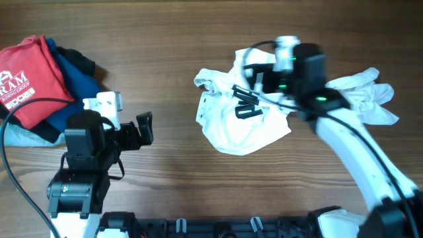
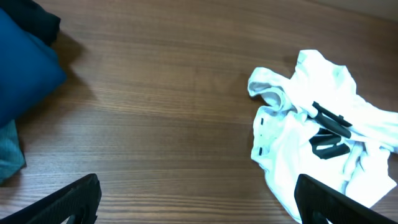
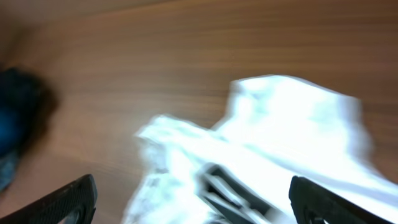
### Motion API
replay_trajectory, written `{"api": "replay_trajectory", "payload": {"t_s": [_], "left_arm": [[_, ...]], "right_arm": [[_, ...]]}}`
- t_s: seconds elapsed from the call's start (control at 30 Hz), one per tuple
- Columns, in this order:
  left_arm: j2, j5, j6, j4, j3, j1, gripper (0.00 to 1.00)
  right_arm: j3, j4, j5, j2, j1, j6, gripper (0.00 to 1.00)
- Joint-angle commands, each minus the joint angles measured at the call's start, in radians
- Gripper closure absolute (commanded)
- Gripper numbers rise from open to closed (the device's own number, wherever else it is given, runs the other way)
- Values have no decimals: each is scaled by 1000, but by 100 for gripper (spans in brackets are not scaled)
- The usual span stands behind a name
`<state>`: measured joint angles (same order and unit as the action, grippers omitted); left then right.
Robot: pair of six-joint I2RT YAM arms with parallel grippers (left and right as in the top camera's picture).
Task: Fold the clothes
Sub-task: 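Grasp the left edge of the white T-shirt with the left gripper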
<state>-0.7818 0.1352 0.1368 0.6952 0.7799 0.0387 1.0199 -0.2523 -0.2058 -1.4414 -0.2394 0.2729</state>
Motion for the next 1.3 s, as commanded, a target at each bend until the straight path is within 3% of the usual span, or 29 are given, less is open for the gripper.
{"api": "replay_trajectory", "payload": {"t_s": [0.0,0.1,0.17,0.33,0.4,0.5,0.7,0.8,0.9,1.0,1.13,1.17,1.27], "left_arm": [[-9,134,44,-3,18,4,0],[-86,310,142,6,16,12,0],[-156,351,191,6,15,40,0],[-439,351,376,-18,15,209,1],[-547,351,451,-69,15,287,6],[-735,352,667,-188,15,423,9],[-903,362,941,-435,15,620,12],[-929,228,1070,-503,15,697,16],[-932,200,1084,-566,15,729,35],[-932,171,1083,-557,15,734,63],[-932,102,1083,-549,15,734,84],[-932,96,1083,-549,15,734,96],[-931,88,1075,-504,15,722,96]], "right_arm": [[11,-138,94,135,121,15,1],[11,-314,95,196,220,11,0],[11,-364,95,195,249,-10,1],[10,-444,150,189,266,-11,1],[10,-454,150,189,266,-10,0],[10,-467,150,189,266,-10,0],[10,-482,150,189,266,-11,0],[10,-500,150,189,266,-11,1],[10,-505,150,189,266,-11,0],[10,-509,150,189,266,-11,1],[10,-520,150,189,266,-11,1],[10,-524,150,189,266,-11,1],[10,-535,150,189,266,-11,1]]}}
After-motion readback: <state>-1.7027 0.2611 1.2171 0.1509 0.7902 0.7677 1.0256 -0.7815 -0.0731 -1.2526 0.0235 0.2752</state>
